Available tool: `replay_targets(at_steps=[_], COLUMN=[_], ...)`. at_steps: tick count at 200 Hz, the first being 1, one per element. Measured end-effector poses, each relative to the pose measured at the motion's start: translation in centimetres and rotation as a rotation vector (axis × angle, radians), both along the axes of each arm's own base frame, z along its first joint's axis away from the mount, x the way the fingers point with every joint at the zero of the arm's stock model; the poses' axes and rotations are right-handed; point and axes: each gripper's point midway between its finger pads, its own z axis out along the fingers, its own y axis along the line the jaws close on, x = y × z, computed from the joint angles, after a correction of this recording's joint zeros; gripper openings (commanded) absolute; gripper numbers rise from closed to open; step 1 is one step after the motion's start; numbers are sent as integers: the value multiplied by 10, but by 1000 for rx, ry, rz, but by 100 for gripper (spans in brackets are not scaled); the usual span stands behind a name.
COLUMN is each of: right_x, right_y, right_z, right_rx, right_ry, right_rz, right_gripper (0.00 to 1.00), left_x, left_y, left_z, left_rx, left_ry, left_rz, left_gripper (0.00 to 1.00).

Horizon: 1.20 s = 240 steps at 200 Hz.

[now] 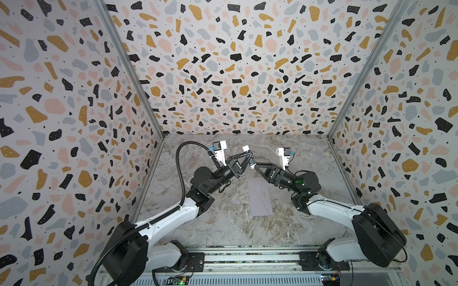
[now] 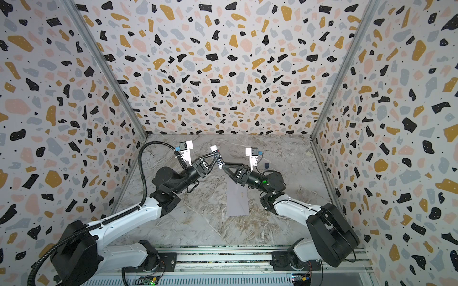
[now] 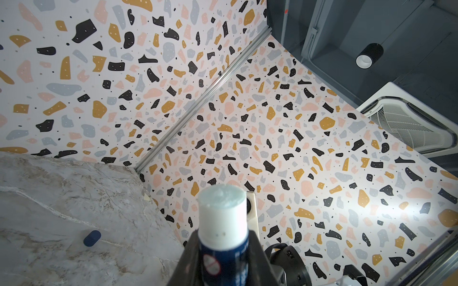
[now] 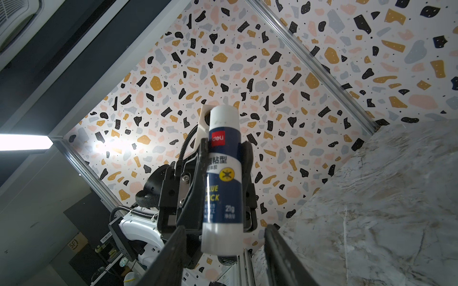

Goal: Place the letter into the envelope and seal it

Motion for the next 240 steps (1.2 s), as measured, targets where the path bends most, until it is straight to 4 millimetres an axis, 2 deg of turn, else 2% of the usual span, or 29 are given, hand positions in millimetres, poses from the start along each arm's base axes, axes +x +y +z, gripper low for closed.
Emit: replay_targets(at_steps=[129,174,240], right_x=[-1,1,7], right_y=[6,6,7], right_z=[-2,-2,-9], right_rx=[40,41,-60], right_ry=[50,52,34], right_rz=[36,23,-63], right_gripper=[23,18,10], left_x=[1,2,6], left_y=[-1,0,0], left_z=[-2,-2,-11], left_rx=[3,8,47], left_ry=[3,-1,7], left_rz=[0,7,24], left_gripper=[0,0,0])
